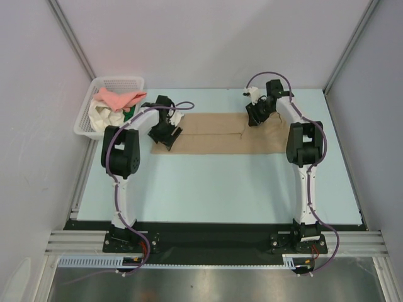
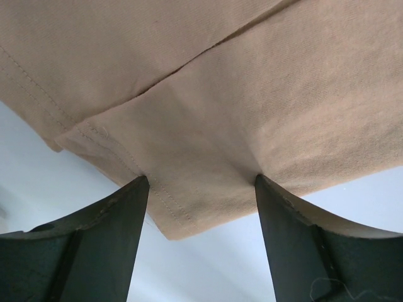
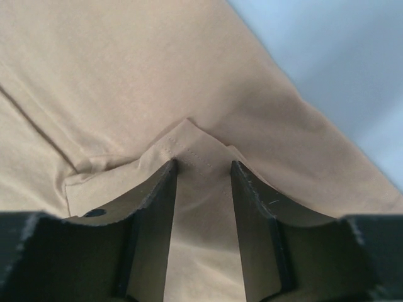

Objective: Fold and stack the t-shirts
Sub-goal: Fold the tshirt

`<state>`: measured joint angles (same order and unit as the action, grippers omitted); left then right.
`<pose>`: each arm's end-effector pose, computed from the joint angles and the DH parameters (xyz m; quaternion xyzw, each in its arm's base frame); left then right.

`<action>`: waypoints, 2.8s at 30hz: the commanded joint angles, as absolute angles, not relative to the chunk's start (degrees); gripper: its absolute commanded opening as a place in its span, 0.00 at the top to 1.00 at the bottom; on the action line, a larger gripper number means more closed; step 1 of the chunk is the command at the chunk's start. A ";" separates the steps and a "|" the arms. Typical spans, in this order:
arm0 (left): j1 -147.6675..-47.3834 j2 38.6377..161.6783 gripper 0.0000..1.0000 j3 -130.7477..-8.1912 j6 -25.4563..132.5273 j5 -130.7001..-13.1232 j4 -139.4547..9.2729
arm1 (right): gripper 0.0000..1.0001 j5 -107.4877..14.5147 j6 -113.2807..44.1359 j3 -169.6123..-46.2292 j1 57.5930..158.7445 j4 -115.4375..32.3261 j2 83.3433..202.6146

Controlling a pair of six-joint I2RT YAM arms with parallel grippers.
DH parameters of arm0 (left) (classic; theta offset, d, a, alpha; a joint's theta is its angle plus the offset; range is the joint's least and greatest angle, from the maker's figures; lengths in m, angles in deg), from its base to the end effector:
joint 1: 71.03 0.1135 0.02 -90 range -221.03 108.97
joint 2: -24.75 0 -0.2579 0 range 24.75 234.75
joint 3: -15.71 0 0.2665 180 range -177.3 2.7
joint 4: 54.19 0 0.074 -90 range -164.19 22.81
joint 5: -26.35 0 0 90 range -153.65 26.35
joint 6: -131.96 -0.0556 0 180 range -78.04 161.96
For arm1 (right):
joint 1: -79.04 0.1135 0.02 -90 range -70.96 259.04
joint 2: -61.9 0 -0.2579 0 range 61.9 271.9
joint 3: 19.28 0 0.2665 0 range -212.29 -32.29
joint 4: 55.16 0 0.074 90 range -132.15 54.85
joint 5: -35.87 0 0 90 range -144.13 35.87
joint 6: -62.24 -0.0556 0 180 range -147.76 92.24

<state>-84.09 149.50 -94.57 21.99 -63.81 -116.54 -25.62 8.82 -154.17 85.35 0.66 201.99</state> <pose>0.4428 -0.1029 0.1326 0.2825 0.9524 0.0055 0.1146 0.5365 0.0860 0.1473 -0.4004 0.8509 0.1668 0.2963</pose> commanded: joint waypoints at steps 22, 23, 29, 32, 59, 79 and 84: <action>-87.01 137.08 0.00 -100.22 13.93 -60.14 -117.74 | 0.51 -30.66 3.10 -159.56 84.49 -8.21 195.16; -87.63 136.47 0.00 -100.22 13.48 -59.61 -117.30 | 0.51 -30.83 1.79 -157.81 83.88 -9.36 190.70; -91.59 132.43 0.03 -92.33 4.70 -54.43 -113.17 | 0.47 -28.65 -1.65 -142.33 79.40 -11.49 176.78; -91.59 129.26 0.04 -84.68 1.36 -54.07 -107.73 | 0.47 -23.73 -1.92 -141.97 73.70 -0.17 175.54; -82.89 146.29 0.12 -95.47 8.21 -58.47 -108.59 | 0.50 -18.53 13.20 -127.82 62.08 17.35 179.49; -82.10 153.25 0.13 -96.97 8.73 -57.06 -110.61 | 0.74 -16.33 14.87 -132.04 61.20 17.96 187.58; -81.66 152.99 0.13 -96.01 7.95 -55.66 -109.91 | 1.00 -18.00 15.65 -132.39 60.33 18.93 186.97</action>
